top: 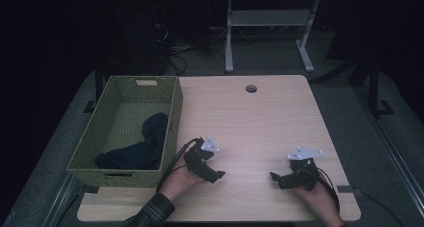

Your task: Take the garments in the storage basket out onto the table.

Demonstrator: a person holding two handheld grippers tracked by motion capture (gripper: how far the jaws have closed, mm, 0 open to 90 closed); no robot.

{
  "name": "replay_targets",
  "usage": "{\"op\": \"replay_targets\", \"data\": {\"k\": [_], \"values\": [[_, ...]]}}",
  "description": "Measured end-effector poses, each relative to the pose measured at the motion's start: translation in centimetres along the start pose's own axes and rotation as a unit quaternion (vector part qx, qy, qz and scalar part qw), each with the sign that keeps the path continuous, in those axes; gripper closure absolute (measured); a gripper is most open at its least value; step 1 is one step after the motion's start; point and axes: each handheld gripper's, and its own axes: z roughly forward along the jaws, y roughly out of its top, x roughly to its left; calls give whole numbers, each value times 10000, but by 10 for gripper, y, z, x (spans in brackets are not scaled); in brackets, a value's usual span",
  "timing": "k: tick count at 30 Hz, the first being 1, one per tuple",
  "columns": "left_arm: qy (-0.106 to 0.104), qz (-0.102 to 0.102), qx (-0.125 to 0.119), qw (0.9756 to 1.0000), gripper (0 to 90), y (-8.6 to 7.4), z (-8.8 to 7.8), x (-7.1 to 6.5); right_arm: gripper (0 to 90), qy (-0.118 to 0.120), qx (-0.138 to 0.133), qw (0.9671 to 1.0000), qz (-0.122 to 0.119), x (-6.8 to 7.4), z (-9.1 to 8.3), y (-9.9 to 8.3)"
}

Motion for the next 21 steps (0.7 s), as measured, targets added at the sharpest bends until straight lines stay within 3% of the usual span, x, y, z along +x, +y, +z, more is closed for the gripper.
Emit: {"op": "replay_targets", "data": {"k": [21], "values": [[-46,36,59,10000,140,12,-14,-1,23,23,1,10000,9,1,0,0]]}}
